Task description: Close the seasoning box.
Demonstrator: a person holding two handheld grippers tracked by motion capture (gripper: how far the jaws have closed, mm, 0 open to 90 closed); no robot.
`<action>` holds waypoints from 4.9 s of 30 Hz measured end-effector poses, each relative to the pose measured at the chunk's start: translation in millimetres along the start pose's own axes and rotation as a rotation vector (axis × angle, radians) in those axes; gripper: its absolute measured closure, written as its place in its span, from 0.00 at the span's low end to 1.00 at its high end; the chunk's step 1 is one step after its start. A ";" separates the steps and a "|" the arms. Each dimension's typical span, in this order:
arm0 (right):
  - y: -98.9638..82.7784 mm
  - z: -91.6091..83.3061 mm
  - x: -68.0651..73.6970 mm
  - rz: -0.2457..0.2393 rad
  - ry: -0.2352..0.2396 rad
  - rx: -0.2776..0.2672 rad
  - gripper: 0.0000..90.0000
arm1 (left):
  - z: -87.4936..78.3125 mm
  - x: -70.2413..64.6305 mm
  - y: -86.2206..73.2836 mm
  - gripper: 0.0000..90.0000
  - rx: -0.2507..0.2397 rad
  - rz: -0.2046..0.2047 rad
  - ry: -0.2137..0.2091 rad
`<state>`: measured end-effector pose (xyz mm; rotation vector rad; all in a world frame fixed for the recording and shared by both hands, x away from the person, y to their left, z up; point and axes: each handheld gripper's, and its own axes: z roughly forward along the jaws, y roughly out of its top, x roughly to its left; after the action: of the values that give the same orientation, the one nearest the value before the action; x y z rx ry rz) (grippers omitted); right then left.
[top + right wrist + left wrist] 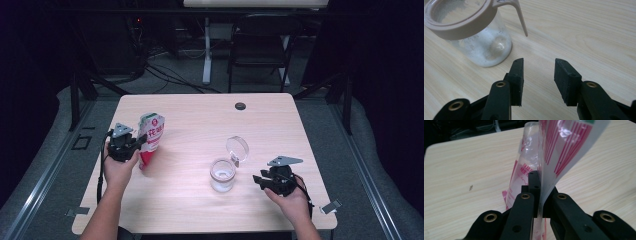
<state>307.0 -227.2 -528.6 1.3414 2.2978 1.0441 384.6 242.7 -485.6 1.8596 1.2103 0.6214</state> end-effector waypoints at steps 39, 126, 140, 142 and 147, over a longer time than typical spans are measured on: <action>-8.5 -12.0 -2.7 0.006 -0.026 -0.048 0.66 | -13.2 -56.0 37.6 1.00 -0.066 0.124 -0.230; 99.0 37.0 112.5 -0.385 0.370 -0.025 0.85 | -31.0 -109.5 -44.0 0.98 0.111 0.137 -0.489; 98.2 50.7 117.8 -0.405 0.388 0.027 0.99 | -33.5 -109.8 -48.5 0.95 0.095 0.134 -0.479; 97.9 50.7 117.8 -0.410 0.384 0.029 1.00 | -33.3 -109.7 -48.7 0.94 0.092 0.144 -0.477; 97.6 48.9 119.3 -0.413 0.393 0.018 1.00 | -35.5 -110.0 -47.4 0.75 0.079 0.141 -0.451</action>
<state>333.6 -75.1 -480.5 0.6534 2.7057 1.2211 287.8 165.7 -502.8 2.0235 0.8225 0.2072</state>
